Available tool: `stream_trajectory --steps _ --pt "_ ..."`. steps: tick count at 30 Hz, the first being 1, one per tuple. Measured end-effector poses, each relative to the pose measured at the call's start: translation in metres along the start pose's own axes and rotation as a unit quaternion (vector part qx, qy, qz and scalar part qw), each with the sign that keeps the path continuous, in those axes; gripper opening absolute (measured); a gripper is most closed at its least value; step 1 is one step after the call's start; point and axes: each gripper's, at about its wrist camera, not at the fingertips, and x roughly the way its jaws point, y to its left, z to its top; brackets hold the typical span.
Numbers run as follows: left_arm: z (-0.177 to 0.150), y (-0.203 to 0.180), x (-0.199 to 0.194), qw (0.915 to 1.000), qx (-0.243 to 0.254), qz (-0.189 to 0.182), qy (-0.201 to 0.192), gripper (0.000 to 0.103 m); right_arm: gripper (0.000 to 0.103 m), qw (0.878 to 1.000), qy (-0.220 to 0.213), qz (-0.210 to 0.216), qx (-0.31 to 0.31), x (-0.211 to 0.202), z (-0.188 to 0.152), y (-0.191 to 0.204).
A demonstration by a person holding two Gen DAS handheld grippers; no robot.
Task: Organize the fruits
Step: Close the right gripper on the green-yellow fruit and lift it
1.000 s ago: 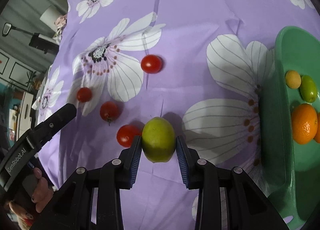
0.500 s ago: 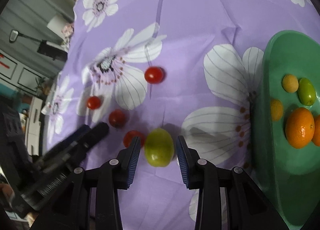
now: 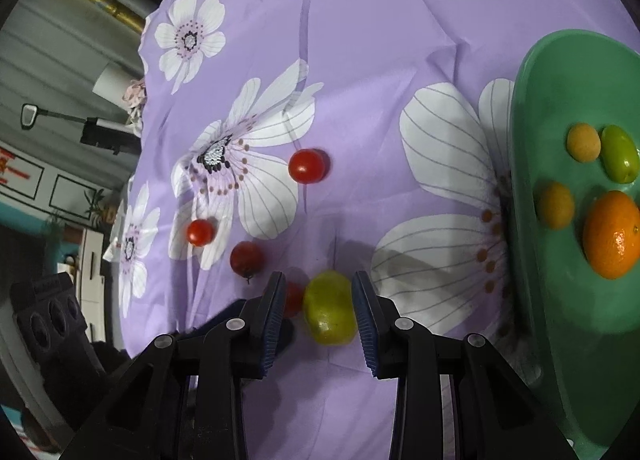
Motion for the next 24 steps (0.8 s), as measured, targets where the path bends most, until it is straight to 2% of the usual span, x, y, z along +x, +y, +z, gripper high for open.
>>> stream_trajectory --steps 5,24 --pt "-0.001 -0.008 0.007 0.9999 0.008 -0.008 0.006 0.043 0.037 1.000 0.012 -0.001 0.005 0.006 -0.001 0.000" --pt "0.000 -0.006 0.022 0.9998 -0.007 -0.011 0.011 0.043 0.037 0.999 0.022 -0.033 -0.005 0.016 -0.003 -0.001"
